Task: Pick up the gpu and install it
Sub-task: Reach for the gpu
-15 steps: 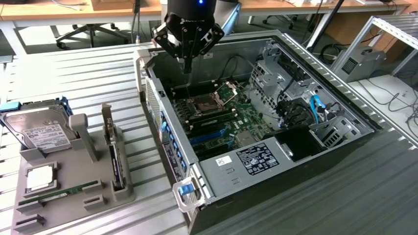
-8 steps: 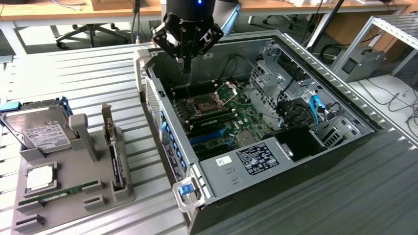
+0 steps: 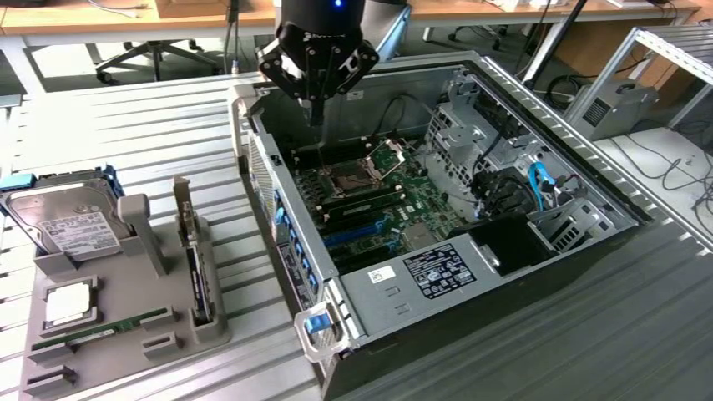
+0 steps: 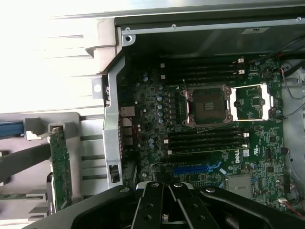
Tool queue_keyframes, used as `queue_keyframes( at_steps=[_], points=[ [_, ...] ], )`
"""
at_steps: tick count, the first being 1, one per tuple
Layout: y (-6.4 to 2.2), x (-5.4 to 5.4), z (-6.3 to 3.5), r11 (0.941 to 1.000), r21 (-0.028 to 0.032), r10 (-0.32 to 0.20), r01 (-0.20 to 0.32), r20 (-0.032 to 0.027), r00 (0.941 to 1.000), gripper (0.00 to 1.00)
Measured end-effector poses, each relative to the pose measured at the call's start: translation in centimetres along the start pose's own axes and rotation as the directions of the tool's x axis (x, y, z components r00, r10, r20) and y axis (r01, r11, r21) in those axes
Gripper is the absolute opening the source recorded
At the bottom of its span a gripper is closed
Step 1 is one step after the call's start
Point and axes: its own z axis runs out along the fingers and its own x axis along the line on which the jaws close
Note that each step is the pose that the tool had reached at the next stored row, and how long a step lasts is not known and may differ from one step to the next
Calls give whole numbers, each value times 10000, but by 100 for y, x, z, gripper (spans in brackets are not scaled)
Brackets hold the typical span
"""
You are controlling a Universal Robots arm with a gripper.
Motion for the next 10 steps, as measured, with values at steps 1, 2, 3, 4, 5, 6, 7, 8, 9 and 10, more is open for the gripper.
queue_keyframes(
  at_steps=[1, 2, 3, 4, 5, 6, 7, 8, 9, 10],
  points=[
    [0, 3, 0, 10000, 1, 0, 0, 0, 10000, 11],
    [0, 5, 0, 10000, 0, 0, 0, 0, 10000, 11],
    [-1, 8, 0, 10000, 1, 0, 0, 0, 10000, 11],
    [-1, 10, 0, 10000, 0, 0, 0, 0, 10000, 11],
    [-1, 13, 0, 10000, 0, 1, -1, 0, 10000, 11],
    [-1, 15, 0, 10000, 0, 0, 0, 0, 10000, 11],
    [-1, 17, 0, 10000, 0, 0, 0, 0, 10000, 11],
    [-2, 20, -1, 10000, 0, 0, 0, 0, 10000, 11],
    [-2, 22, -1, 10000, 0, 0, 0, 0, 10000, 11],
    [-2, 24, -1, 10000, 0, 0, 0, 0, 10000, 11]
  ],
)
